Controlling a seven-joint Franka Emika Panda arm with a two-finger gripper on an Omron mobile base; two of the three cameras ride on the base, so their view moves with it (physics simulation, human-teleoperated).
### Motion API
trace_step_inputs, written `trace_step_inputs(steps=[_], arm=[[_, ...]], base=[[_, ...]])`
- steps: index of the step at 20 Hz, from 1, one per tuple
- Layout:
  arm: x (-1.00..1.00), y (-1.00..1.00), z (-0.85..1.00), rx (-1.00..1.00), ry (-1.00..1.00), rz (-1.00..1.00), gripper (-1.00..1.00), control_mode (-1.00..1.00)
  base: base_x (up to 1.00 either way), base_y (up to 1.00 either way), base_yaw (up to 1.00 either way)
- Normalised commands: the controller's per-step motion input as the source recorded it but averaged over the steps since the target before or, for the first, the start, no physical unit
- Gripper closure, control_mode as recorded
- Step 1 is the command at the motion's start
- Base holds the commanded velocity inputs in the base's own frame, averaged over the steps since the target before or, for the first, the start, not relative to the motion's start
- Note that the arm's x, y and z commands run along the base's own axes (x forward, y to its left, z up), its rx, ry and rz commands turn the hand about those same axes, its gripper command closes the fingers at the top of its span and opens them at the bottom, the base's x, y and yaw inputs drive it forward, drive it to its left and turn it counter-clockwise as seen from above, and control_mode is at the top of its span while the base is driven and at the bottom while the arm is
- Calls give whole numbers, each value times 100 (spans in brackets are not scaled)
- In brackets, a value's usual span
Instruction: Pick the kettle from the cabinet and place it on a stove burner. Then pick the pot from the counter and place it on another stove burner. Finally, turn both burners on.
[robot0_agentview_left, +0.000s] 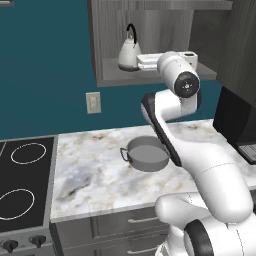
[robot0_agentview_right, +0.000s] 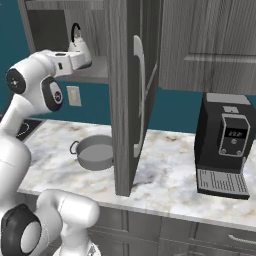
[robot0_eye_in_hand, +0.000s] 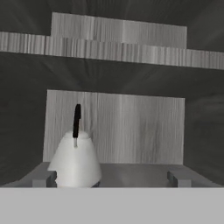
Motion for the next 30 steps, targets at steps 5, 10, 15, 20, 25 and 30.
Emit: trace_step_inputs(steps=[5, 10, 15, 20, 25, 30], arm=[[35, 25, 0, 0, 1, 14, -100, -100], [34, 0, 0, 0, 0, 20, -100, -100], [37, 0, 1, 0, 0, 11, -100, -100], [32, -1, 1, 0, 1, 5, -100, -100], [31, 0, 5, 0, 2, 2, -100, -100], [26, 2, 28, -2, 6, 0, -100, -100]], base=[[0, 0, 0], [0, 0, 0], [0, 0, 0], [0, 0, 0], [0, 0, 0], [0, 0, 0]])
